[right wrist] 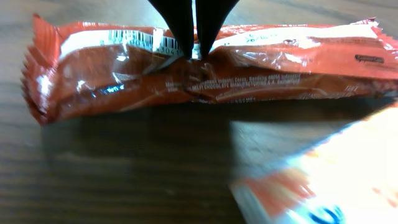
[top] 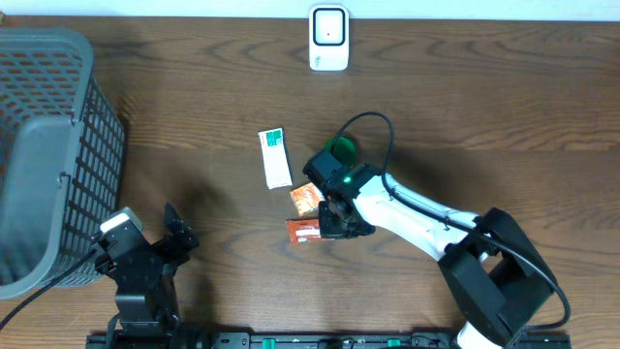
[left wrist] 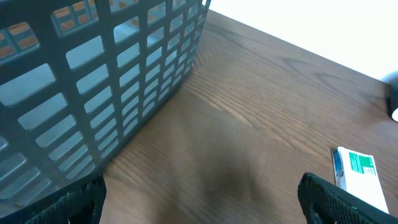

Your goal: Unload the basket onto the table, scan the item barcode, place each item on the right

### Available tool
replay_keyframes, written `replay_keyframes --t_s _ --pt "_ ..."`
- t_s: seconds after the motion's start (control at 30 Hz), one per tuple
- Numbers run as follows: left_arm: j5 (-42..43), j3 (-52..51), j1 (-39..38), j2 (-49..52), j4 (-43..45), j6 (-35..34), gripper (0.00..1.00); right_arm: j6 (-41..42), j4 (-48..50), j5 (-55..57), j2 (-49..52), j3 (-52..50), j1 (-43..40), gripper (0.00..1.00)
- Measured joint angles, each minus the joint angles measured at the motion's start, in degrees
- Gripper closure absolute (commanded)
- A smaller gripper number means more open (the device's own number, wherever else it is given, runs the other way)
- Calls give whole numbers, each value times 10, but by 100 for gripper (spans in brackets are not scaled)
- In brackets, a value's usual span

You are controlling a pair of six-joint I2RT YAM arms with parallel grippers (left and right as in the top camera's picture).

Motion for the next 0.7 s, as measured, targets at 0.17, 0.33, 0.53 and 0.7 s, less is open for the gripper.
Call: replay_keyframes --t_s 0.17,0.33,0.53,0.7 --pt "0 0 0 0 0 0 1 -8 -15 20 -59 19 0 99" --pt "0 0 0 0 0 0 1 -10 -12 41 -106 33 0 99" --pt "0 0 0 0 0 0 1 -10 -8 47 -55 5 0 99" --pt "0 0 0 0 0 0 1 -6 -7 47 2 -3 0 99"
